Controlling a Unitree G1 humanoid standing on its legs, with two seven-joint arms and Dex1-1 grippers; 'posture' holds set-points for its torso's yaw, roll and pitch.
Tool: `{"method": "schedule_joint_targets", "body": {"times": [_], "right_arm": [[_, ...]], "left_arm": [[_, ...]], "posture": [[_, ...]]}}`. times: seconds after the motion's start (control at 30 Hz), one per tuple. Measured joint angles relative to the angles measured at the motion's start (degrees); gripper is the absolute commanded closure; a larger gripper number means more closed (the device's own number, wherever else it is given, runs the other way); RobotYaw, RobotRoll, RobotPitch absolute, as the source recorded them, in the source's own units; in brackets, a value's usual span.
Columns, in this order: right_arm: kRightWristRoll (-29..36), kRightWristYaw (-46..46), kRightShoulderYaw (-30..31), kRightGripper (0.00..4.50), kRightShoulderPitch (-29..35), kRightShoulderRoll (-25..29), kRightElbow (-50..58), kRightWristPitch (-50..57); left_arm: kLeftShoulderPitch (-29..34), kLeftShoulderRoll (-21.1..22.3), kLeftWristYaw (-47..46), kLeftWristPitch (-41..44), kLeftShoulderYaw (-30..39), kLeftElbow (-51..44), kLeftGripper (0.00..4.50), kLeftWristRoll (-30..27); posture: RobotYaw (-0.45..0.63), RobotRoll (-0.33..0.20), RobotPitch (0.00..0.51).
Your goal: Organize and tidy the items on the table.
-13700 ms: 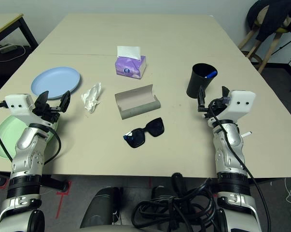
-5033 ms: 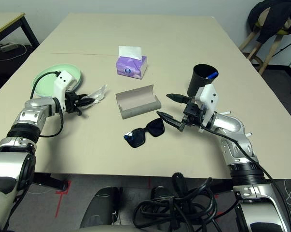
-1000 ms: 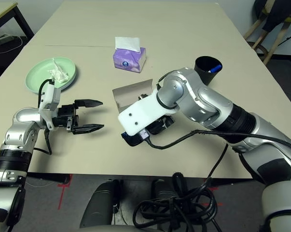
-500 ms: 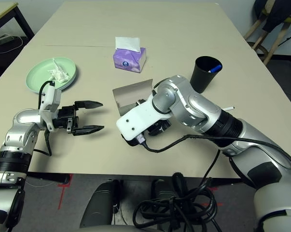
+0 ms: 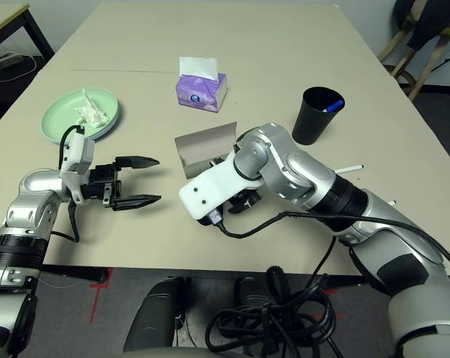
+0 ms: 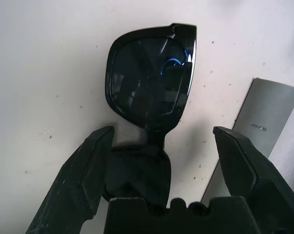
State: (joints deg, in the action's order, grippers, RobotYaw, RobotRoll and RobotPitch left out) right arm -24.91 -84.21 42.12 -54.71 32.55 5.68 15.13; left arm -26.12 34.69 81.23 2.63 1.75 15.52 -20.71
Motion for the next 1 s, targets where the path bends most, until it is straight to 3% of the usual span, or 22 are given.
{"method": "schedule_joint_targets", "body": {"times": [0.83, 0.93, 1.0], "right_arm": [[-1.3, -0.3, 0.0, 0.00, 0.0, -0.7, -1.7, 0.0], [-1.3, -0.3, 0.0, 0.65, 0.0, -0.7, -2.2, -0.3], [-1.3, -0.3, 0.0, 1.36, 0.0, -0.7, -2.8, -0.7]], "left_arm": [[0.6, 0.1, -0.1, 0.5, -0.1, -1.5, 0.01, -0.6], [0.8, 0.1, -0.1, 0.5, -0.1, -1.6, 0.00, -0.6], [0.9, 0.1, -0.1, 0.5, -0.1, -1.7, 0.00, -0.6]], "posture": [[0.14, 0.000, 0.169], [0.14, 0.000, 0.170], [0.14, 0.000, 0.170]]}}
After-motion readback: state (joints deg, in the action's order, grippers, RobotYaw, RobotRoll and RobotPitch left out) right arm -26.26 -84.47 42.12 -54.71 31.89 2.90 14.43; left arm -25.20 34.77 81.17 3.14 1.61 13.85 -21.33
